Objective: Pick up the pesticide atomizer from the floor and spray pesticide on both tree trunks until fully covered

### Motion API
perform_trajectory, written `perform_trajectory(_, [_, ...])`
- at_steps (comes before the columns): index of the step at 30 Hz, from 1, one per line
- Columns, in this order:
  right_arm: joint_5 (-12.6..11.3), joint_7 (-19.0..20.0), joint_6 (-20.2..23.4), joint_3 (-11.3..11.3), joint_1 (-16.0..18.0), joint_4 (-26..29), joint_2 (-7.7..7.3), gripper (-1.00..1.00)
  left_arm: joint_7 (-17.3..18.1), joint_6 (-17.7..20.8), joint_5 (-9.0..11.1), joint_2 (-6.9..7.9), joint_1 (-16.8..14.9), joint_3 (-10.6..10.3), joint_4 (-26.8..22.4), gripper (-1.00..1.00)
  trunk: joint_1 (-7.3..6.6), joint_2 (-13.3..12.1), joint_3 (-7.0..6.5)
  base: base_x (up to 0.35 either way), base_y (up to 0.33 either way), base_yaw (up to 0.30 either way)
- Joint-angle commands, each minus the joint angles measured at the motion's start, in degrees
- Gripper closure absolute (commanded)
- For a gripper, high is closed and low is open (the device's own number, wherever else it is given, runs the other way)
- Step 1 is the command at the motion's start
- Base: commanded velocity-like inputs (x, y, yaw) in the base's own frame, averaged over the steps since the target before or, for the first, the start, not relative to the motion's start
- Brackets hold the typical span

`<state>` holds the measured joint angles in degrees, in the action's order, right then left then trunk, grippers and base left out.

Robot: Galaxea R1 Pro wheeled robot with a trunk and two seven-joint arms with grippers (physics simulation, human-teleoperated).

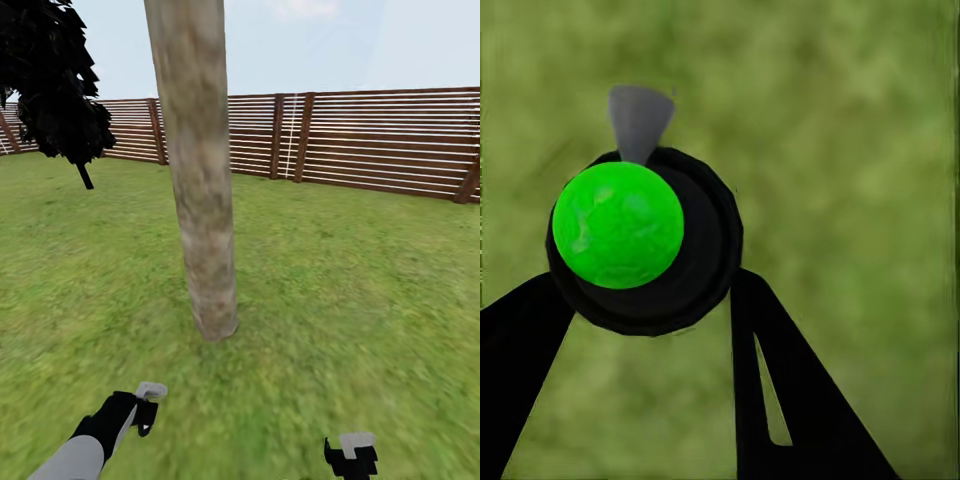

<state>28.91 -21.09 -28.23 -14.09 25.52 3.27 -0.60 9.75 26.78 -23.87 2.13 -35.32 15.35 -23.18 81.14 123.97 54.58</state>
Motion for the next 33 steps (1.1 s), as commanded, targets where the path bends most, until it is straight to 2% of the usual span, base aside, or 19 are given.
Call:
perform_trajectory(1, [0.11, -0.21, -0.16, -0.4, 0.06, -0.09, 0.0, -1.0, 0.59, 0.54, -0.59, -0.04, 0.0, 0.39, -0.72, 1.0, -0.01, 0.02, 0.05, 0.061, -0.009, -0.293])
perform_trajectory(7, [-0.69, -0.18, -0.16, -0.41, 0.06, -0.1, 0.01, -1.0, 0.79, 1.08, -0.58, -0.11, -0.12, 0.12, -4.12, 1.0, -0.01, 0.02, 0.05, 0.183, -0.167, -0.259])
perform_trajectory(12, [-0.77, -0.18, -0.16, -0.41, 0.06, -0.1, 0.05, -1.0, 0.79, 1.08, -0.59, -1.04, -0.23, 0.0, -5.86, 1.0, -0.01, 0.02, 0.05, -0.009, -0.246, -0.165])
perform_trajectory(19, [-0.75, -0.18, -0.16, -0.41, 0.06, -0.1, 0.07, -1.0, 0.78, 1.45, -0.57, -1.13, -0.51, 0.03, -10.4, 1.0, -0.01, 0.02, 0.05, -0.008, -0.022, -0.024])
perform_trajectory(21, [-0.76, -0.18, -0.16, -0.41, 0.06, -0.1, 0.07, -1.0, 0.84, 3.34, -0.44, -1.2, -0.58, 0.03, -12.01, 1.0, -0.01, 0.02, 0.05, 0.0, 0.0, 0.0])
perform_trajectory(22, [-0.73, -0.18, -0.16, -0.39, 0.06, -0.1, 0.07, -1.0, 1.29, 4.51, -0.4, -1.78, -1.03, 0.02, -13.31, 1.0, -0.01, 0.02, 0.05, 0.0, 0.0, 0.0])
perform_trajectory(23, [-0.71, -0.18, -0.16, -0.35, 0.06, -0.12, 0.07, -1.0, 2.08, 5.31, -0.39, -2.38, -1.76, 0.01, -13.77, 1.0, -0.01, 0.02, 0.05, 0.0, 0.0, -0.007])
perform_trajectory(25, [-0.7, -0.18, -0.16, -0.37, 0.06, -0.11, 0.03, -1.0, 4.68, 7.75, -0.43, -2.61, -2.25, -0.09, -14.02, 1.0, -0.01, 0.02, 0.05, 0.0, 0.0, -0.162])
perform_trajectory(26, [-0.7, -0.18, -0.16, -0.39, 0.06, -0.11, 0.01, -1.0, 6.21, 8.42, -0.45, -2.33, -2.31, -0.13, -14.07, 1.0, -0.01, 0.02, 0.05, 0.0, 0.0, -0.248])
perform_trajectory(27, [-0.7, -0.18, -0.16, -0.4, 0.06, -0.11, -0.01, -1.0, 8.39, 8.94, -0.66, -1.32, -2.36, 0.05, -14.2, 1.0, -0.01, 0.02, 0.05, 0.0, 0.0, -0.28])
perform_trajectory(29, [-0.7, -0.18, -0.17, -0.41, 0.06, -0.04, -0.02, -1.0, 9.46, 9.21, -0.65, 1.91, -2.21, -0.02, -14.11, 1.0, -0.01, 0.02, 0.05, 0.0, 0.0, -0.287])
perform_trajectory(30, [-0.7, -0.24, -0.18, -0.41, 0.06, -0.02, -0.02, -1.0, 9.54, 9.24, -0.8, 2.08, -1.97, -0.22, -14.17, 1.0, -0.01, 0.02, 0.05, -0.031, 0.0, -0.112])
perform_trajectory(31, [-0.7, -0.25, -0.19, -0.41, 0.06, -0.02, -0.02, -1.0, 9.56, 9.24, -0.77, 1.8, -1.96, -0.46, -14.2, 1.0, -0.01, 0.02, 0.05, -0.164, 0.0, -0.058])
perform_trajectory(32, [-0.7, -0.27, -0.24, -0.41, 0.06, -0.02, -0.02, -1.0, 9.42, 9.28, -0.82, -2.21, -2.65, -2.65, -14.31, 1.0, -0.01, 0.02, 0.05, -0.086, 0.0, -0.003])
perform_trajectory(33, [-0.7, -0.27, -0.25, -0.41, 0.06, -0.02, -0.02, -1.0, 9.42, 9.34, -0.82, -2.69, -3.05, -2.76, -14.33, 1.0, -0.01, 0.02, 0.05, -0.044, 0.0, -0.001])
